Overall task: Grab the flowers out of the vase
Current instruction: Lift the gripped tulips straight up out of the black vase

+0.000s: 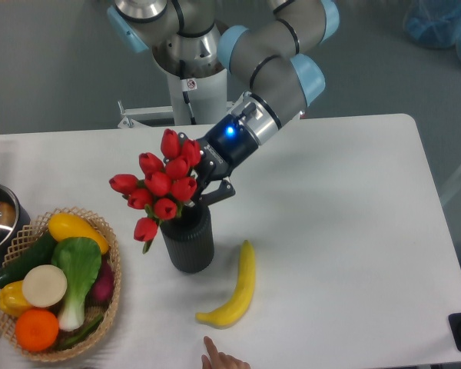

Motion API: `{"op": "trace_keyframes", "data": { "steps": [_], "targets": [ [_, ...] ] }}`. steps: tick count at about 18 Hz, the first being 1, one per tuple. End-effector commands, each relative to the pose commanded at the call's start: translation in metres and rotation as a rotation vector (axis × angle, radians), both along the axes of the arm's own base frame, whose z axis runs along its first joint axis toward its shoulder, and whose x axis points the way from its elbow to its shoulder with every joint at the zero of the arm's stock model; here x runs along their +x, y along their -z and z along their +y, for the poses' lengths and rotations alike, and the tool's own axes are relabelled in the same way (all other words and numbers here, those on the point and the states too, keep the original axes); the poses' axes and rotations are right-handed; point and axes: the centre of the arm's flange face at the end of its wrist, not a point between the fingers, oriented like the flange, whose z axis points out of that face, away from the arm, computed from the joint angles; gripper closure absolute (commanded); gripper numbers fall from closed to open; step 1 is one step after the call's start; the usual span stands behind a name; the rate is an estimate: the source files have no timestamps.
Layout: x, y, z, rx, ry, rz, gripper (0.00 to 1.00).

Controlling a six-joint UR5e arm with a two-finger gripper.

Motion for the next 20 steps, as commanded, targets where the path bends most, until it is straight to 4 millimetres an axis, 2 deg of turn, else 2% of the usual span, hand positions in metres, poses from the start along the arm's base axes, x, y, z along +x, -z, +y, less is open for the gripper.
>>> {"op": "trace_keyframes", "data": {
  "steps": [5, 13, 20],
  "targets": [
    [0.004, -0.023, -0.005, 0.056, -0.003, 0.003, 0.52],
    [-0.014, -0.041, -0.019, 0.100, -0.043, 0.015, 0.52],
    [-0.023, -0.074, -0.038, 0.187, -0.078, 0.003, 0.52]
  ]
}}
